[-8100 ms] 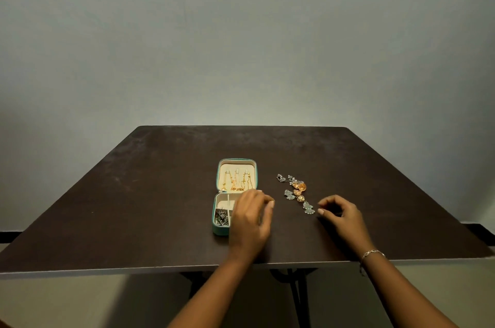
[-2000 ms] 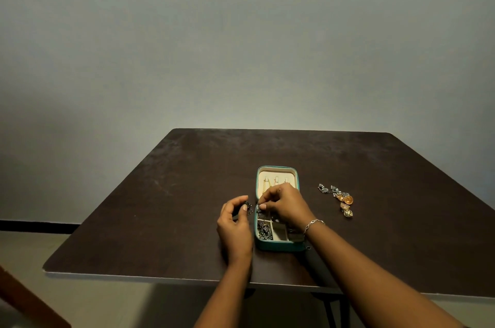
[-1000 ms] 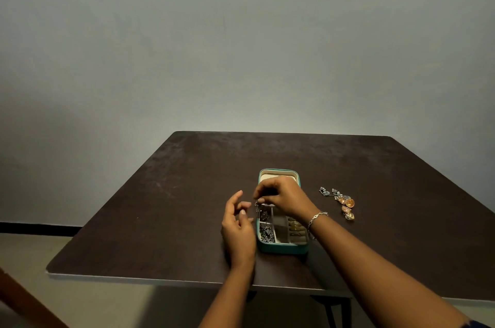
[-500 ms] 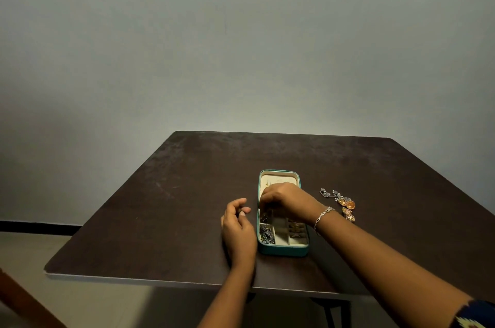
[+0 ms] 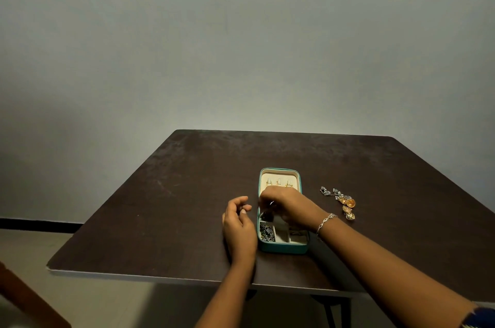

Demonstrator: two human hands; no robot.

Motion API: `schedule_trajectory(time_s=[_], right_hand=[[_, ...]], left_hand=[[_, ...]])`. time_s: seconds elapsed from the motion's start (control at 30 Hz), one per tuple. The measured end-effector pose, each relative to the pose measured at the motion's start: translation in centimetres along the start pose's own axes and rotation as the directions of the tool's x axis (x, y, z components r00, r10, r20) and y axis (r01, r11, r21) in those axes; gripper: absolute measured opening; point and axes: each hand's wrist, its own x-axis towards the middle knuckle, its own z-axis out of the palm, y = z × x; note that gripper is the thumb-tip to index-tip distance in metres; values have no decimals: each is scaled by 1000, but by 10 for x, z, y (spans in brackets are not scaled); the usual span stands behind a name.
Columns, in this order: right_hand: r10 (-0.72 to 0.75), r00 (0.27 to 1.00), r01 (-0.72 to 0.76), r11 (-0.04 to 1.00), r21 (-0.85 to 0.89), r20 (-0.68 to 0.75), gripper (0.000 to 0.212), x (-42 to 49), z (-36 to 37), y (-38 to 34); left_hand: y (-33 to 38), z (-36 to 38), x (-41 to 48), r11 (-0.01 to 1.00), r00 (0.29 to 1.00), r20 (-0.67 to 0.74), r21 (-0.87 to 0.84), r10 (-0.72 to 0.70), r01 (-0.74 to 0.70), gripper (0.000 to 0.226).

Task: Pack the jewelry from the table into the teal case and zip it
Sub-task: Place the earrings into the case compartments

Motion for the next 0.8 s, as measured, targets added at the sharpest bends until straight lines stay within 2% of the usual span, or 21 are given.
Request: schedule_trajectory(time_s=[0.13, 0.27, 0.37, 0.47, 0.57, 0.67, 0.73, 0.8], right_hand=[[163, 951, -95, 963, 251, -263, 19, -15, -4, 2], [287, 887, -180, 937, 301, -363, 22, -50, -6, 1], [340, 862, -226, 922, 316, -376, 36, -82, -6, 1], [384, 849, -276, 908, 315, -363, 30, -112, -6, 5], [443, 826, -328, 881, 342, -349, 19, -137, -11, 14], [533, 797, -409, 822, 396, -283, 16, -158, -18, 25], [608, 752, -458, 759, 462, -254, 12, -168, -20, 34], [676, 688, -465, 689, 555, -263, 9, -171, -21, 42]], left_hand=[[2, -3, -1, 1000, 1000, -4, 18, -8, 8, 35], [9, -5, -5, 994, 997, -23, 86, 69, -67, 30], [16, -5, -10, 960, 977, -23, 193, 212, -203, 24], [17, -5, -15, 899, 938, 18, 277, 347, -338, 20], [14, -4, -16, 880, 929, 56, 303, 366, -365, 16], [12, -2, -15, 891, 935, 5, 300, 355, -340, 16], [16, 1, -17, 890, 929, -14, 294, 369, -349, 15], [22, 8, -23, 849, 888, 30, 280, 459, -448, 15]])
